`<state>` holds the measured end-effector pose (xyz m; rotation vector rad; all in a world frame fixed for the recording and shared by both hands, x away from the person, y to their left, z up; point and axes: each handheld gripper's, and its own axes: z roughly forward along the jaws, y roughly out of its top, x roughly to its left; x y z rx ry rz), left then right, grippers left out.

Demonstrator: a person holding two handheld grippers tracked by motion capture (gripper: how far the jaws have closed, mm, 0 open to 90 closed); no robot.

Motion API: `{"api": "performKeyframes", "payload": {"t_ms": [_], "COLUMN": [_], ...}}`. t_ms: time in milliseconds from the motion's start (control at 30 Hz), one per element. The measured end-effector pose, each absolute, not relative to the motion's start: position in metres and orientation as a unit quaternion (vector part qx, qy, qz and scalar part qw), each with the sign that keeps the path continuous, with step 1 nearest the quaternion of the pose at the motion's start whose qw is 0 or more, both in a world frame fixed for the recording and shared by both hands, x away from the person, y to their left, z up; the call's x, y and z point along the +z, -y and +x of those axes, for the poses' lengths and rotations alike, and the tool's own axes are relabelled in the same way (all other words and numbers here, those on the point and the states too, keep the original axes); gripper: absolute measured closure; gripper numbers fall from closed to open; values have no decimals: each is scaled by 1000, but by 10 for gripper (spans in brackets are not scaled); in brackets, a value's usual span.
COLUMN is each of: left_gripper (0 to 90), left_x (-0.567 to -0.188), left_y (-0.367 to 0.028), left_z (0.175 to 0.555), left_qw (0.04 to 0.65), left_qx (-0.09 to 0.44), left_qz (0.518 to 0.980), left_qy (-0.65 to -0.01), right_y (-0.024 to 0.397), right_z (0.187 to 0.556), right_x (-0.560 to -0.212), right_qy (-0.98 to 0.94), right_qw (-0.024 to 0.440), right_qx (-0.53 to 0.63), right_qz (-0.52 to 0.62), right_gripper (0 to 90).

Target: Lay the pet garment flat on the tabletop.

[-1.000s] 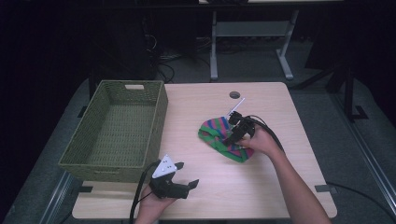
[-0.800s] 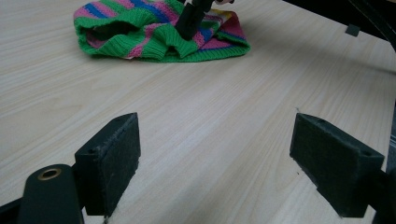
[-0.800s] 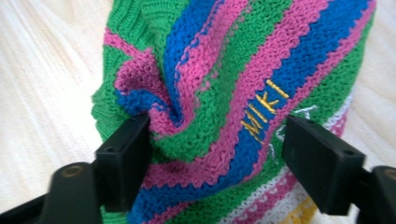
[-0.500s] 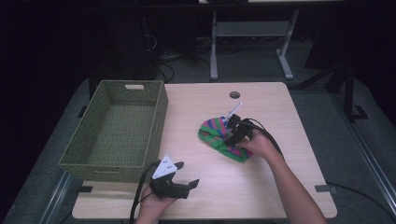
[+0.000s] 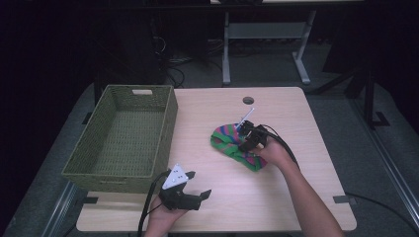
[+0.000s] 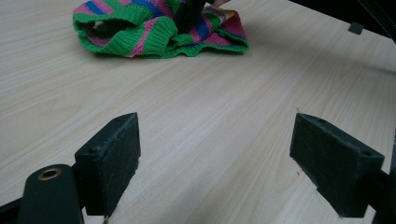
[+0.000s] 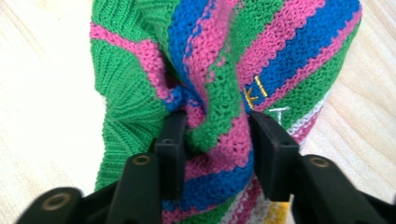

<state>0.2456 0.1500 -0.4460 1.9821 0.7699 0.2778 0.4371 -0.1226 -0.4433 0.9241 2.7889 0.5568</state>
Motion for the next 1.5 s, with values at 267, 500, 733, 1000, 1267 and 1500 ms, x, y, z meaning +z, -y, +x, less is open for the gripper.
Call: {"api": "performKeyframes", "payload": {"t_ms": [267,500,733,1000,1267,1500], "left_gripper": [158,158,158,158,158,158], "left_x": [-446,-446,-447,-446,-446,-446], "left_y": [-152,-152,-152,-153,-154,-154], "left_z": [245,245,246,246,246,246], "left_qw": [480,480,481,481,484,484], "left_qx": [115,114,113,112,112,112], "left_qz": [810,809,808,809,806,806], "left_qy": [-318,-318,-320,-320,-322,-322], "right_y": [125,127,133,134,140,146], "right_z": [437,436,439,438,438,436], "right_x": [-443,-444,-444,-441,-434,-428], "right_qy": [-926,-923,-917,-916,-911,-909], "right_qw": [82,84,66,65,58,58], "right_qx": [190,200,214,221,239,248], "right_qz": [314,317,331,327,332,330], "right_gripper": [690,722,744,753,757,759]}}
